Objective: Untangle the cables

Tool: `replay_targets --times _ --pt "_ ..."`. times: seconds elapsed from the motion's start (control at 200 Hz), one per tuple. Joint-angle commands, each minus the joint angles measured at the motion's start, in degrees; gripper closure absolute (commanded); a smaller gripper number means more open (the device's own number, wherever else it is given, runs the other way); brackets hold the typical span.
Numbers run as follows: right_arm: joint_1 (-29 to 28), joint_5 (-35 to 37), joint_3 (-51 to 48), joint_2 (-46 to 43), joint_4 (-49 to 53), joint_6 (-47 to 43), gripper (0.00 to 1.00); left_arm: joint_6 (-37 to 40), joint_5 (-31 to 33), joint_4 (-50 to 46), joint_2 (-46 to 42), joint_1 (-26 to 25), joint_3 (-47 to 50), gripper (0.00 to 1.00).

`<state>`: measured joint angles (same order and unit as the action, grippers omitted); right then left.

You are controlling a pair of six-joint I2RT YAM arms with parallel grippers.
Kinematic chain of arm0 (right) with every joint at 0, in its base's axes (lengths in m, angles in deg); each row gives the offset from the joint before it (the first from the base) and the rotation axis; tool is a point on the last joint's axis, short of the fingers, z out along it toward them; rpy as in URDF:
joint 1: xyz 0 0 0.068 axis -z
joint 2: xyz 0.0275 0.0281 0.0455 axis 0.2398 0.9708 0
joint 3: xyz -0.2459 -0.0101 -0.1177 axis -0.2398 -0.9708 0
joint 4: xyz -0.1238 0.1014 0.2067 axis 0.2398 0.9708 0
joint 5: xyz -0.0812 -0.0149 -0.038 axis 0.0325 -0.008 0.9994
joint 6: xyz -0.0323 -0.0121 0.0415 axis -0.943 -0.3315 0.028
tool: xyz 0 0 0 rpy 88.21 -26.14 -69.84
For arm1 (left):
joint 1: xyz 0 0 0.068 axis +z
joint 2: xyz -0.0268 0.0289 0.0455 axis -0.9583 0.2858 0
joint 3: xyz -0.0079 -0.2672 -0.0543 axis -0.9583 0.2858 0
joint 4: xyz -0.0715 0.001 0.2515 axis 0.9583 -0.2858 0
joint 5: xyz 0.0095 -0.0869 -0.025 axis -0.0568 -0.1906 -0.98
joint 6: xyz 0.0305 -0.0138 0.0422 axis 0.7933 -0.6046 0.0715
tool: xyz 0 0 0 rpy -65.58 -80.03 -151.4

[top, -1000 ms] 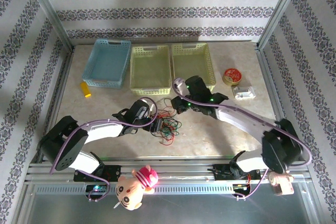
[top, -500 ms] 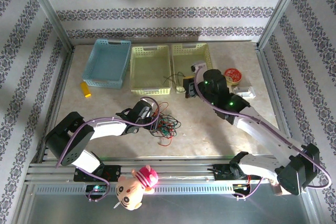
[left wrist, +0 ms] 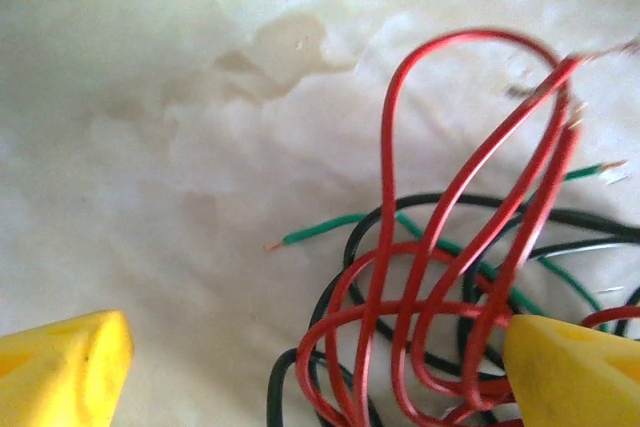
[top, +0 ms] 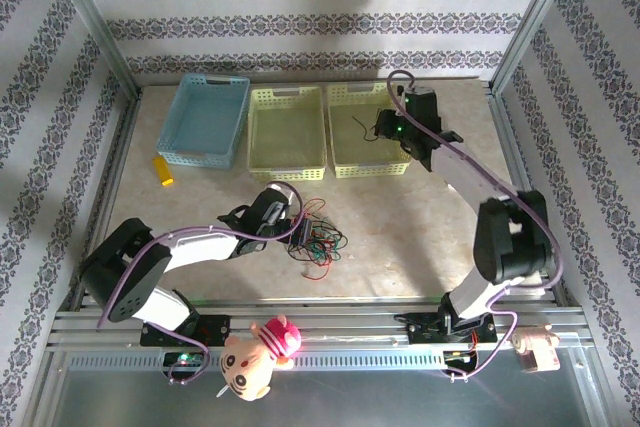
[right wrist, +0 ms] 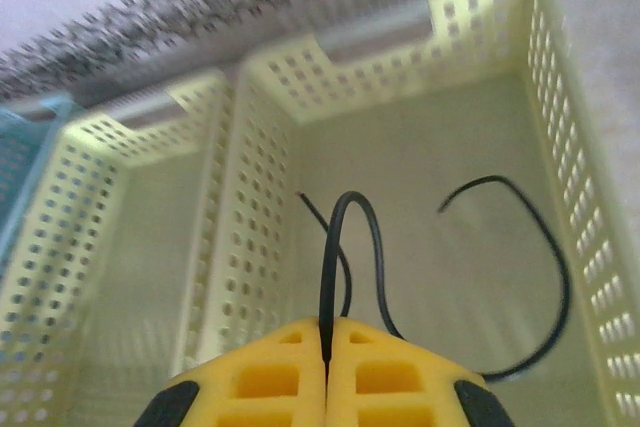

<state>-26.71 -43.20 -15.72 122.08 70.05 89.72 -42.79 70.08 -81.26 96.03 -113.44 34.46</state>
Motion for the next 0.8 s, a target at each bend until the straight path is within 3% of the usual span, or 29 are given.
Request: replay_targets --times 0.0,0.085,0.16,0.315,0.57,0.8 --pt "-0.33 -5.93 2.73 3.18 -0.43 2.65 0.83 -1.06 1.69 3.02 -3.40 0.25 -0.04 0.02" --pt "-1.74 -5.48 1.72 2.74 -0.18 2.29 0.61 -1.64 2.41 2.19 -5.29 0.24 0.04 0.01" --pt "-4.26 -2.12 0.03 0.04 1.20 -1.25 0.56 -2.06 3.07 2.05 -7.03 0.24 0.63 0.00" --pt "-11.21 2.77 -4.88 -7.66 8.98 -6.72 0.55 -1.07 2.02 0.96 -8.76 0.24 1.04 0.00" --pt "-22.26 -3.70 -15.86 -16.01 24.69 -6.03 0.57 2.15 -1.14 -3.48 -5.77 0.15 -0.72 0.00" --pt "-25.19 -4.47 -20.25 -14.82 29.82 -5.11 0.58 2.42 1.30 -5.86 -2.15 0.15 -2.93 0.01"
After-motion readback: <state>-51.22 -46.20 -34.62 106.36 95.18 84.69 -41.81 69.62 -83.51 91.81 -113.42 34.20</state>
